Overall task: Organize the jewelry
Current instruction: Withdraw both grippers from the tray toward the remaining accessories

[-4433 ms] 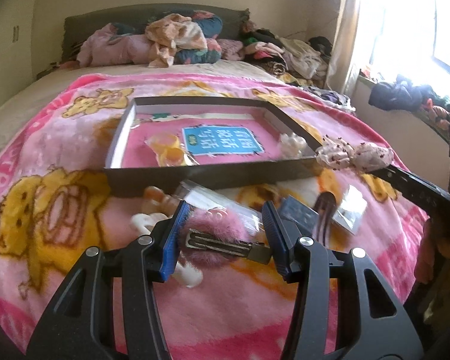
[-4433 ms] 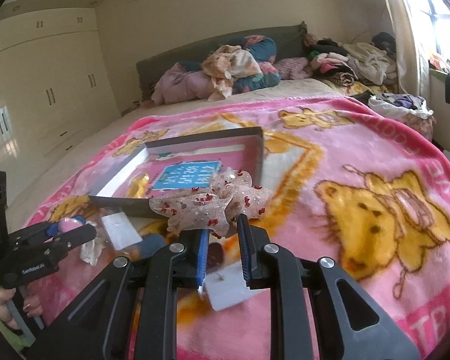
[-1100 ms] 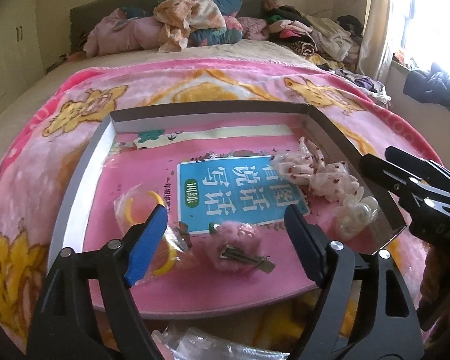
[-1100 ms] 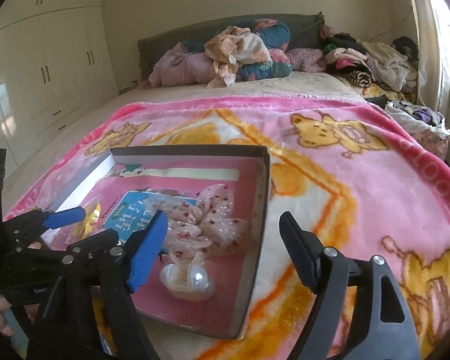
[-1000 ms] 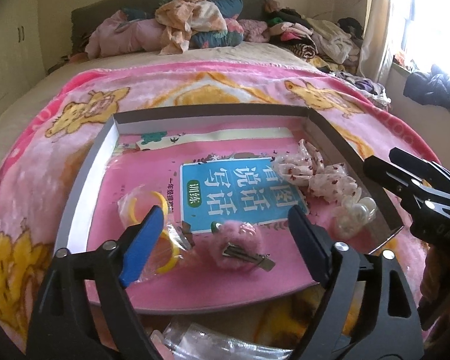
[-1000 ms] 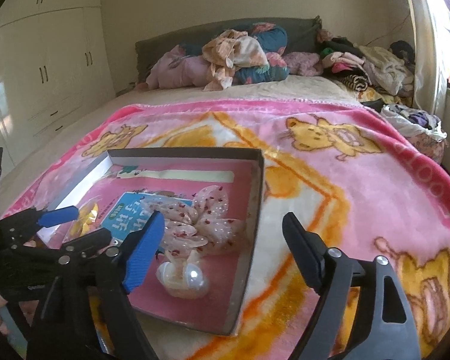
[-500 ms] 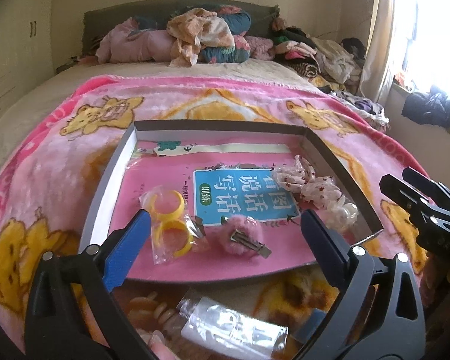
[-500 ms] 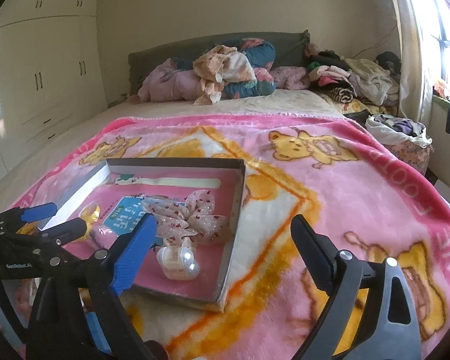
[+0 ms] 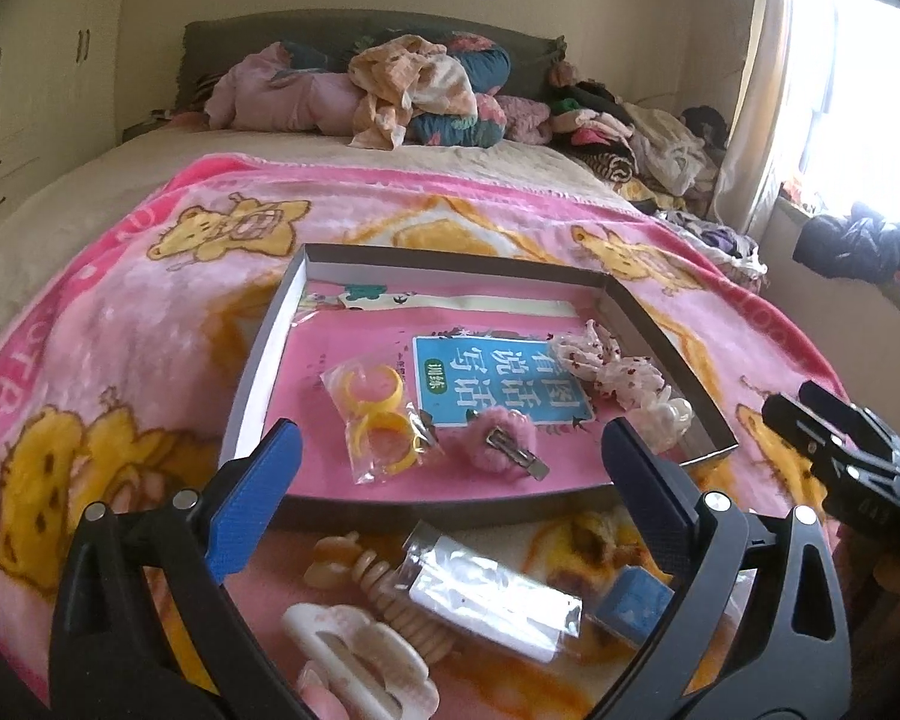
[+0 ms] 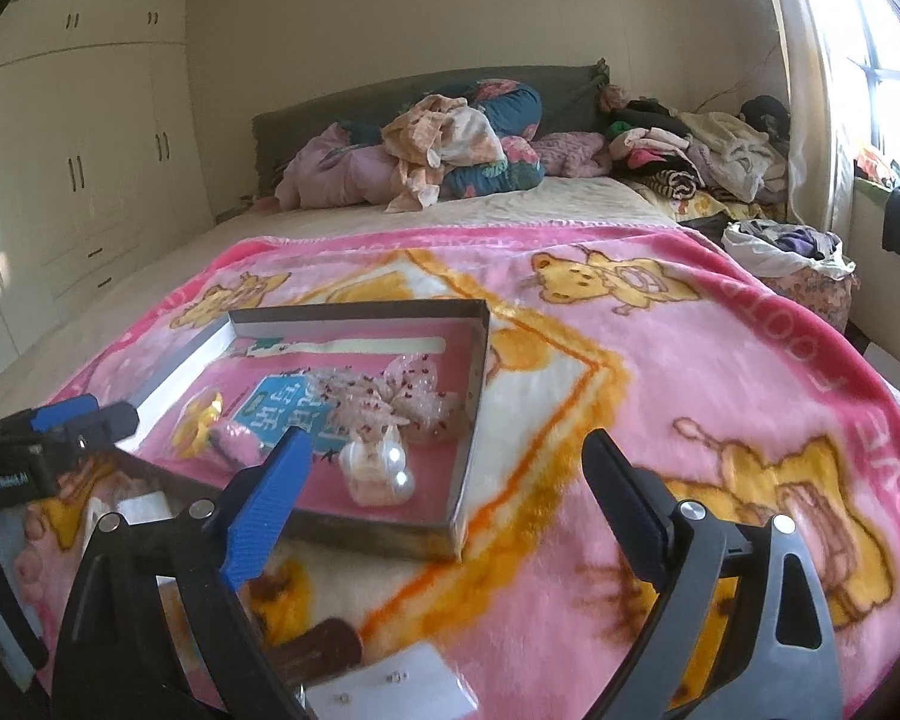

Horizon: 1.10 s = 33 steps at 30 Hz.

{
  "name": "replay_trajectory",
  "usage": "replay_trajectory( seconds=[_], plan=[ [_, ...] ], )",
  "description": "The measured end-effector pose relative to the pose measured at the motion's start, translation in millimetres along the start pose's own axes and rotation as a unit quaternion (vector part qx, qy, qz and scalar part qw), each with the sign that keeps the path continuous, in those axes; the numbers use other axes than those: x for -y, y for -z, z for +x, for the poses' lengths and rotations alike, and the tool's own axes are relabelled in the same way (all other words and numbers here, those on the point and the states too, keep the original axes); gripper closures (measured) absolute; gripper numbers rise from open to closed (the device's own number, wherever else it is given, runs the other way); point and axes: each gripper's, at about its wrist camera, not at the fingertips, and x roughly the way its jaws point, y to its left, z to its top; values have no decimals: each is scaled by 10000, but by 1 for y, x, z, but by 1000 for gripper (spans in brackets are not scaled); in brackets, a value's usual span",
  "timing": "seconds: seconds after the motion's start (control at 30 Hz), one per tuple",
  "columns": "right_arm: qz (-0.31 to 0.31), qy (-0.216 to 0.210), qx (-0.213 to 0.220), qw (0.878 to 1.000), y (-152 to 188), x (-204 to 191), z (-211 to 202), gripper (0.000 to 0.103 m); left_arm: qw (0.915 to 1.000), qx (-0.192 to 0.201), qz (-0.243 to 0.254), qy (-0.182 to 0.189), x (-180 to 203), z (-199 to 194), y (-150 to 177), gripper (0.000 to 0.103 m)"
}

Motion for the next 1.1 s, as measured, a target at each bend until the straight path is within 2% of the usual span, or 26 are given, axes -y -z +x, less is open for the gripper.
replay_trajectory(
  seconds=[0.43, 1.1],
  plan=[
    [-36, -64, -25, 10000, 20, -8, -23, 14, 9998, 167, -87, -65, -13, -28, 5, 12],
    [-379, -314, -131, 9987, 39, -38, -38, 14, 9998, 133, 109, -142, -21, -48, 37, 12]
  ],
)
